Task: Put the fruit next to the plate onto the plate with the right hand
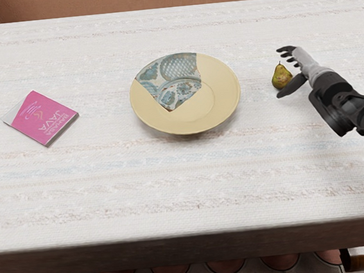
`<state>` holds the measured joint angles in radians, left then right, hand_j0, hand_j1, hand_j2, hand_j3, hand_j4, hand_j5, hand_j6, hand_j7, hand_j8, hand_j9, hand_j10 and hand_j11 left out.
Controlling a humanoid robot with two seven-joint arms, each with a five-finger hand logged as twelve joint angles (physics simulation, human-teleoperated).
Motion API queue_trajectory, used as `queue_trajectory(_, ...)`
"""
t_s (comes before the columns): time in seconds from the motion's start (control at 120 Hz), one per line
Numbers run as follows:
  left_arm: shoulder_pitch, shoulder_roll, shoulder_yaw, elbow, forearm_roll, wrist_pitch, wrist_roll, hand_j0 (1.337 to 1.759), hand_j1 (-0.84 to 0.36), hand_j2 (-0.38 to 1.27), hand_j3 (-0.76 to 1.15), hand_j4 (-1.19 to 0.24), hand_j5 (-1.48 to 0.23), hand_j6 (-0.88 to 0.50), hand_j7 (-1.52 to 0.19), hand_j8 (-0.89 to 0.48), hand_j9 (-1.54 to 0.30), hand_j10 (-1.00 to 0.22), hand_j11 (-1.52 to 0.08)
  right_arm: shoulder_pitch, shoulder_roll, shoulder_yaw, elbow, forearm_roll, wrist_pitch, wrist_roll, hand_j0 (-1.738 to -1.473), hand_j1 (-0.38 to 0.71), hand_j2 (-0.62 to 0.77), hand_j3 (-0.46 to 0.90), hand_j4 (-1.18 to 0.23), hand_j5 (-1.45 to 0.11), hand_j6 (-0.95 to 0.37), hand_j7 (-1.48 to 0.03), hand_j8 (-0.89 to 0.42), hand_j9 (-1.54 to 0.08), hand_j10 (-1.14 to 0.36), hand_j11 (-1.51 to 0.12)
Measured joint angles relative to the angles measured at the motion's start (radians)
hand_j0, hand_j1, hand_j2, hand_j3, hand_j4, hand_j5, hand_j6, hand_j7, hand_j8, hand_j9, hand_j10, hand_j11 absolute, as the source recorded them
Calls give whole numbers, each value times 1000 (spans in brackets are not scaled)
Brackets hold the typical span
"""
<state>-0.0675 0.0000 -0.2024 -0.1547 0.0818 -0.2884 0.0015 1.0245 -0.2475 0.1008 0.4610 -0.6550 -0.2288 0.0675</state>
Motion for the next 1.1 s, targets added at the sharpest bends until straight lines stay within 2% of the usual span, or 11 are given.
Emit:
queue_trajectory(0.508,-2,0,1,0,1,0,0,1658,325,4,0,-20,-26,-20,-26,-20,-26,-20,-26,-7,4,-7,-1,2,-2,2,-1658,133,-79,0,-403,-524,-404,-523,-403,-523,-403,-523)
queue_trajectory(0.817,-5,0,0,0,0,0,0,1658,325,4,0,-21,-27,-20,-27,-20,-27,-20,-27,-6,5,-22,-8,1,-1,0,-1657,219,-89,0,-491,-606,-466,-621,-404,-618,-484,-617)
queue_trajectory(1.033,-5,0,0,0,0,0,0,1658,325,4,0,-20,-27,-20,-27,-20,-27,-20,-27,-6,5,-24,-9,-1,1,0,-1655,290,-2,-1,-544,-684,-435,-703,-365,-702,-458,-710)
queue_trajectory(1.1,-5,0,0,0,1,0,0,1658,325,4,0,-20,-27,-20,-27,-20,-27,-20,-27,-6,5,-24,-9,-1,4,-1,-1655,320,84,-1,-561,-707,-436,-734,-359,-729,-451,-741)
